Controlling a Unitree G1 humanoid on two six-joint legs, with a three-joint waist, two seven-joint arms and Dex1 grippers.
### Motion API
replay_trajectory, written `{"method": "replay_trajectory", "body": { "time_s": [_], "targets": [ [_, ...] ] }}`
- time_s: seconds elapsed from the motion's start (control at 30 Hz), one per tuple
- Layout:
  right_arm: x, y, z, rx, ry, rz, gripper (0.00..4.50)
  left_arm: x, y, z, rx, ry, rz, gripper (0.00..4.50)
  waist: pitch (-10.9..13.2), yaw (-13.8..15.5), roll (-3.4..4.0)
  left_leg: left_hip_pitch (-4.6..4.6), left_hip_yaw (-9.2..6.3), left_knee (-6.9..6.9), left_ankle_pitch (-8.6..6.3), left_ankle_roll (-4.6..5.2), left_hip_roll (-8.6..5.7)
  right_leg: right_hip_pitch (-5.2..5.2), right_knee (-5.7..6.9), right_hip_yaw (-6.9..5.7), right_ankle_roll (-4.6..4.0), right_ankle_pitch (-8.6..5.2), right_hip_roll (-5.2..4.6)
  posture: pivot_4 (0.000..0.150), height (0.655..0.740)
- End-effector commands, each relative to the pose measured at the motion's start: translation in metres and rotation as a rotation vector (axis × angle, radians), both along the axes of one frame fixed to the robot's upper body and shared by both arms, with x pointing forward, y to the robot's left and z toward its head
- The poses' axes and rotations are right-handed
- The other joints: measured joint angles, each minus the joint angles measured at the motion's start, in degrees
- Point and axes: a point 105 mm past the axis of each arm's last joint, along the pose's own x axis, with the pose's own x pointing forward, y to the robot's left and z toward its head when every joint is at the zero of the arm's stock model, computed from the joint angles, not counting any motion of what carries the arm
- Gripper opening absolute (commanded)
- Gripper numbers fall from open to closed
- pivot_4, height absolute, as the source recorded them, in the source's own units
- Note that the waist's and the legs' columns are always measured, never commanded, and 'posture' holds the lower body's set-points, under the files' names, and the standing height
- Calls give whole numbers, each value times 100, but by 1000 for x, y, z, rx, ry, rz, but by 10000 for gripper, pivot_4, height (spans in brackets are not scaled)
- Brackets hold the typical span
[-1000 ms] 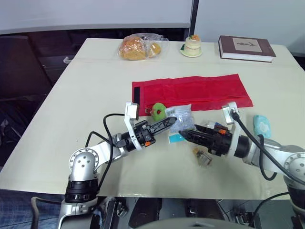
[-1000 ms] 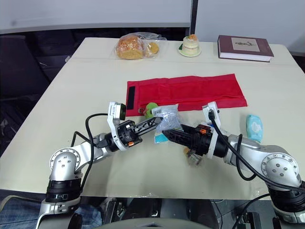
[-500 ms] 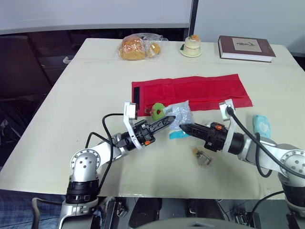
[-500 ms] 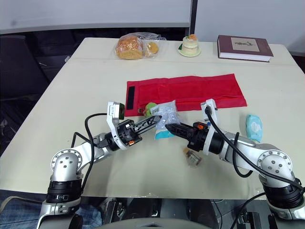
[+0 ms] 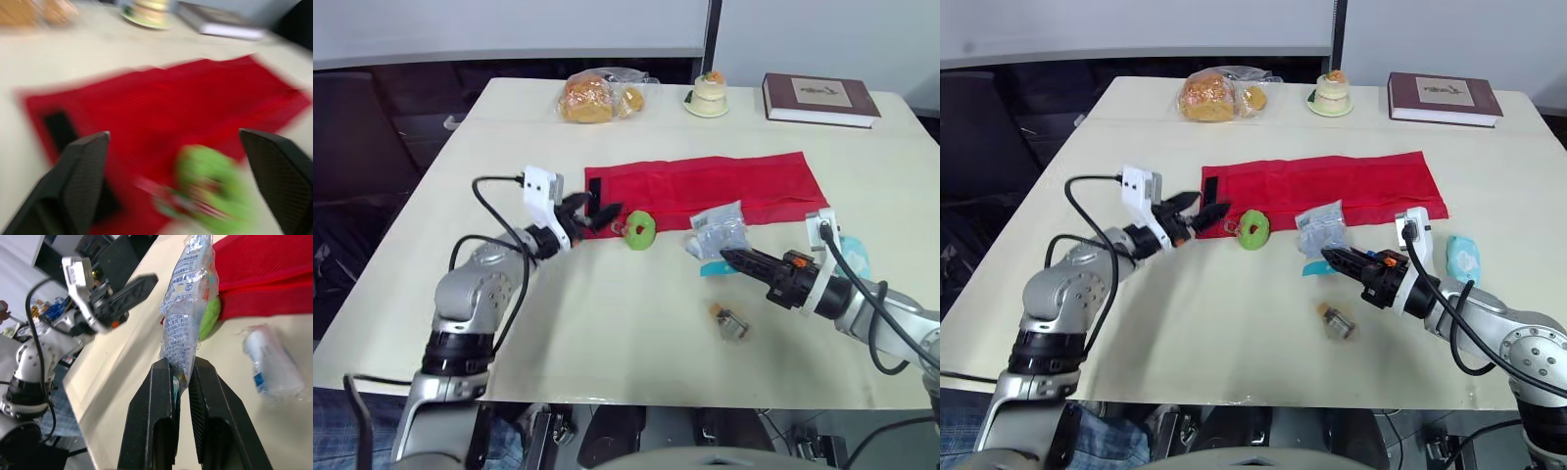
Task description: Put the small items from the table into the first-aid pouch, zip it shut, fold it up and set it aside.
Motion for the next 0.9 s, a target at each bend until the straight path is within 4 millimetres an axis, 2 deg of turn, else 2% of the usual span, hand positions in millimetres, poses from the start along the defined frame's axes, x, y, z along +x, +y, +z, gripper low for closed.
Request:
{"method": "replay_trajectory", "body": {
  "time_s": [0.03, 0.1, 0.27, 0.33, 0.57, 0.87, 0.9],
  "targets": [
    [2, -2, 14, 17, -82, -18, 0, 11, 5, -8, 267, -70, -29, 44550, 1, -2, -1, -2, 1, 0, -1, 1, 0, -1, -2, 0, 2, 0, 0, 1500, 7400],
    [3, -2, 13, 12, -91, -25, 0, 19, 6, -12, 397, -107, -52, 44550, 1, 7, -2, -7, -3, -5, -1, 1, 0, -8, -3, -4, 2, 0, 1, 1500, 7400],
    [6, -3, 11, 3, -102, -48, 0, 34, 3, -22, 534, -111, -123, 44550, 3, 17, -5, -57, -21, 4, 0, 0, 2, -46, -3, -23, 12, 6, -2, 1500, 7400],
    [7, -4, 11, 1, -106, -56, 0, 38, 0, -21, 535, -122, -138, 44550, 3, 14, -5, -59, -16, 5, 0, 0, 2, -50, -3, -18, 17, 9, -6, 1500, 7400],
    [10, -6, 12, 0, -122, -83, 0, 46, -32, -22, 596, -173, -284, 44550, 3, 16, -6, -74, -19, 12, -1, 2, -1, -58, -3, -24, 29, 16, -7, 1500, 7400],
    [10, -6, 12, -2, -131, -93, 0, 52, -46, -23, 665, -228, -324, 44550, 3, 18, -6, -73, -20, 16, -1, 3, -2, -58, 2, -25, 31, 18, -6, 1500, 7400],
    [10, -6, 12, -3, -133, -94, 0, 52, -48, -24, 678, -238, -326, 42298, 3, 19, -6, -73, -20, 17, -1, 3, -2, -57, 3, -25, 32, 18, -7, 1500, 7400]
  ]
}}
